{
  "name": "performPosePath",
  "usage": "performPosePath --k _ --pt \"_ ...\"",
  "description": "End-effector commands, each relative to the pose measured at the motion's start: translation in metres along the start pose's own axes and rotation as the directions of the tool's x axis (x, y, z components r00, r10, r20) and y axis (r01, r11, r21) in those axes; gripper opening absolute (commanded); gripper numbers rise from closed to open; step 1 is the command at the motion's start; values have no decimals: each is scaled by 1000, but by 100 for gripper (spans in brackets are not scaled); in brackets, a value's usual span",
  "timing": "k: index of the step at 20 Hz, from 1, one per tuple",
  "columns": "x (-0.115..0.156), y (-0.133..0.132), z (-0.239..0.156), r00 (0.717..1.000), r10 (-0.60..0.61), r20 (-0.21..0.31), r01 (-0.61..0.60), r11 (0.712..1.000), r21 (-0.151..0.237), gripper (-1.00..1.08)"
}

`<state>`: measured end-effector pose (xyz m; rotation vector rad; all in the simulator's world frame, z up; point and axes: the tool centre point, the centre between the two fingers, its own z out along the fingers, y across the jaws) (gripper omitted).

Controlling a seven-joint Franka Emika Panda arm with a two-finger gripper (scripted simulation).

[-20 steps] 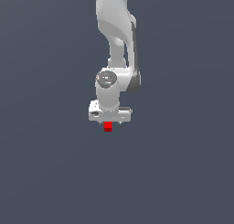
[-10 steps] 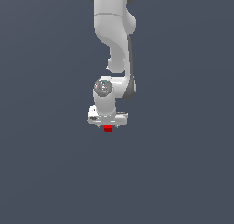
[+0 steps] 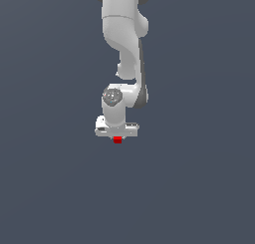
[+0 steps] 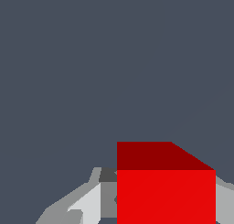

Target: Pick up the red cube and move it to a goal position.

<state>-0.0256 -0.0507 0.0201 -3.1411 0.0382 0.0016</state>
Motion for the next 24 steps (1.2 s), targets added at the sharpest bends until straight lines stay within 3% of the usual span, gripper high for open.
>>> performPosePath --k 1,13,24 --pt "0 0 0 1000 0 -1 0 1000 0 -100" --pt "-4 5 -26 1000 0 0 0 1000 0 -100" --pt "-15 22 -119 1000 0 -1 0 1000 0 -100"
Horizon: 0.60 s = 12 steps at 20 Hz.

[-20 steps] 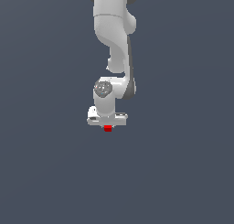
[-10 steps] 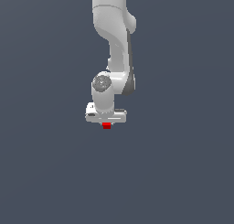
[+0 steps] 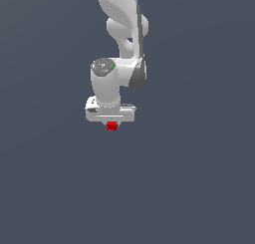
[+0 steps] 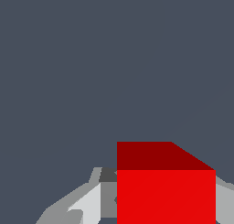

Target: Pick up the red cube and move it to a goal position.

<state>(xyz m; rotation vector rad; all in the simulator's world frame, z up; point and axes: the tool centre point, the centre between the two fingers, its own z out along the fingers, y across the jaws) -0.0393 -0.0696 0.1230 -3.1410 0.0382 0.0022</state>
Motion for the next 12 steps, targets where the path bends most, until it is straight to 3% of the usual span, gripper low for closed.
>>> performPosePath --k 1,12 --pt "-3 5 -26 1000 0 -1 0 1000 0 -100" --pt "-10 19 -101 1000 0 -1 0 1000 0 -100"
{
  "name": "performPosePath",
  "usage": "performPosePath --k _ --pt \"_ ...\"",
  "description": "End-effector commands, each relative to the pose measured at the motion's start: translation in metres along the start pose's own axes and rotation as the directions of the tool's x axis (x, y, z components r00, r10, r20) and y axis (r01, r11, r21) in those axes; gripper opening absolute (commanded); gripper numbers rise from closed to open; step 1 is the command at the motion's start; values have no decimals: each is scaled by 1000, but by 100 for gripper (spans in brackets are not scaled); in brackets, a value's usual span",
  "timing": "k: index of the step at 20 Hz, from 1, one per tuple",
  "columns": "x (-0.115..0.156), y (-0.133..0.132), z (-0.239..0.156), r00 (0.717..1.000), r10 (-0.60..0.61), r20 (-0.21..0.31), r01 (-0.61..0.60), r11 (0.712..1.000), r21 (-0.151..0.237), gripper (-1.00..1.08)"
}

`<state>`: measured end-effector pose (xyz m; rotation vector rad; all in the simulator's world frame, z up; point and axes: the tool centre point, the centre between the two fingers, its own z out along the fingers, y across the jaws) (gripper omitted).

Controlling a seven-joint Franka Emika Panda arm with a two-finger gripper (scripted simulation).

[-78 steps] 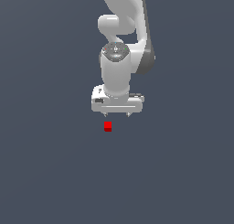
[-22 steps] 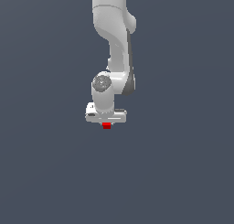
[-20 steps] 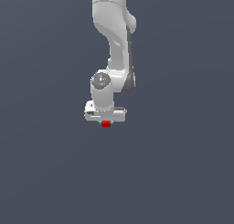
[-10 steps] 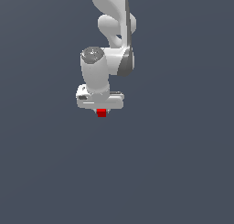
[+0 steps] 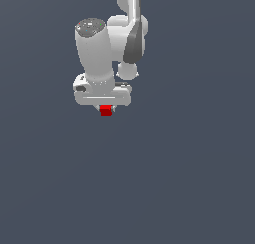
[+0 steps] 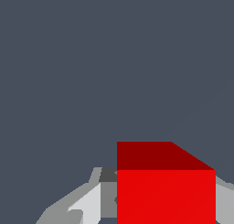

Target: Pick up the red cube and move it to a goal position.

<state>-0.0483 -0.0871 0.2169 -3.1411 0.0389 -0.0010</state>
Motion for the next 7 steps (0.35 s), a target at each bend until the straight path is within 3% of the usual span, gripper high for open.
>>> performPosePath --k 1,7 --pt "-1 2 -11 1000 0 1 0 1000 0 -100" --pt "0 4 -18 1000 0 1 0 1000 0 -100"
